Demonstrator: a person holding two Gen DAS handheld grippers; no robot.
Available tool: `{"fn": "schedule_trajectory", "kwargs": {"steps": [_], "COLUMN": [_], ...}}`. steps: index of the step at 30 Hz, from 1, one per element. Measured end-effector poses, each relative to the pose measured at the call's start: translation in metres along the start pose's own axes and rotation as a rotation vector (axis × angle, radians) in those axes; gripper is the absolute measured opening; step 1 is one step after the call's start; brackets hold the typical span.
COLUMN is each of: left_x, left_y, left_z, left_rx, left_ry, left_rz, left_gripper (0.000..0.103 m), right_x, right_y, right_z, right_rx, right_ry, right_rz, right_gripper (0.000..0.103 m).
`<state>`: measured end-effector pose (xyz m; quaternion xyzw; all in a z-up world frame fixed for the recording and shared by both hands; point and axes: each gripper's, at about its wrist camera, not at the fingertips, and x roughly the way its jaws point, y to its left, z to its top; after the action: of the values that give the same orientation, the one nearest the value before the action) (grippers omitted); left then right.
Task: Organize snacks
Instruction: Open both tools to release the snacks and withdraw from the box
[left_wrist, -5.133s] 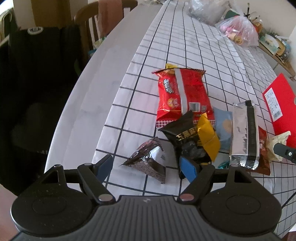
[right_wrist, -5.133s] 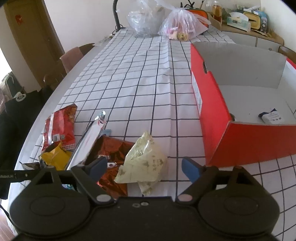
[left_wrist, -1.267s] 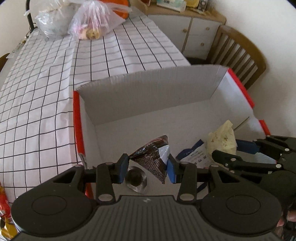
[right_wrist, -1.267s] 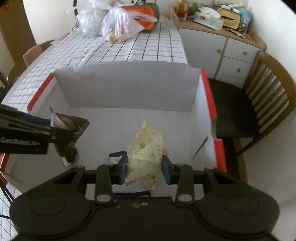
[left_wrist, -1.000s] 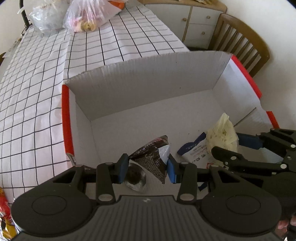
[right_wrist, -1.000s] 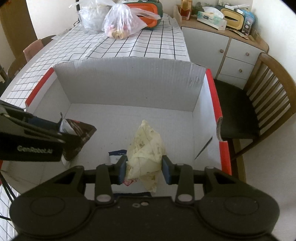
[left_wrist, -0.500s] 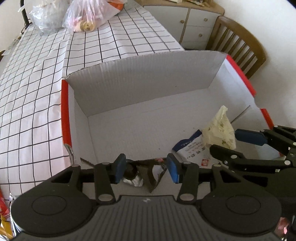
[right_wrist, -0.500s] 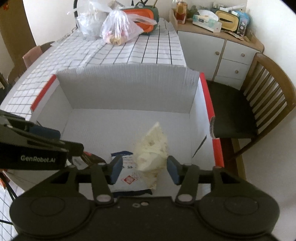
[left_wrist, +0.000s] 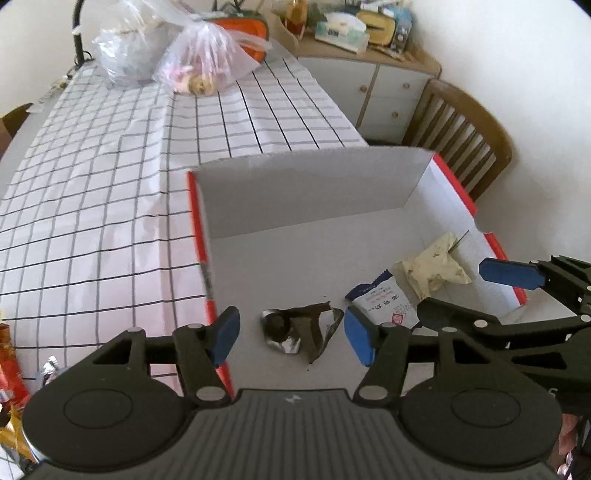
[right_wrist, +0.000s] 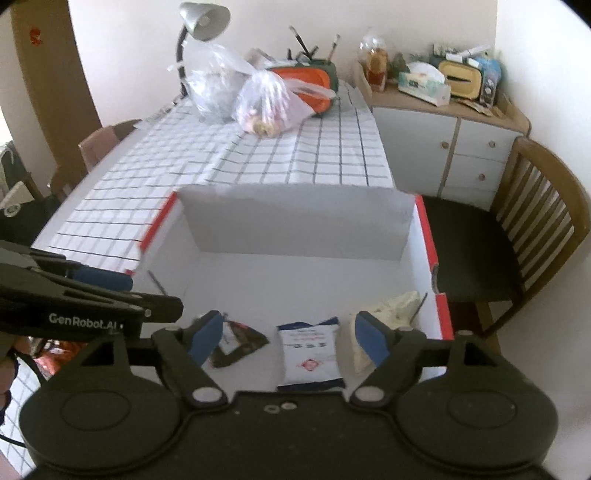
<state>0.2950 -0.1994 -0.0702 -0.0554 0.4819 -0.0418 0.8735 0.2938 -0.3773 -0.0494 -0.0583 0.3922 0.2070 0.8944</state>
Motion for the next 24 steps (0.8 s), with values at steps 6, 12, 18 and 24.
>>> {"fn": "schedule_trajectory", "kwargs": {"steps": [6, 12, 18, 24], "left_x": [-0.034, -0.063, -0.091, -0.116], "left_y": [0.017, 0.033, 0.05, 0.071], "left_z": [-0.012, -0.024, -0.039, -0.058], "left_rx": [-0.014, -0.025, -0.033, -0.052], "left_ry": [-0.072, -0.127, -0.196, -0.247], "left_rz": [-0.006, -0.009, 0.001, -0.001], "left_gripper": [0.062, 0.064, 0.068, 0.072], "right_x": [-0.023, -0.04, -0.051, -0.062], "right_y": [0.02, 0.04, 0.061, 0.085], "right_z": [-0.001, -0.001, -0.002, -0.006], "right_rx": [-0.011, -0.016, -0.023, -0.042], "right_ry": [-0.057, -0.104, -0.138, -0.181], "right_rz": [0.033, 0.057, 0.087, 0.131], "right_gripper": [0.083, 0.086, 0.087, 0.099]}}
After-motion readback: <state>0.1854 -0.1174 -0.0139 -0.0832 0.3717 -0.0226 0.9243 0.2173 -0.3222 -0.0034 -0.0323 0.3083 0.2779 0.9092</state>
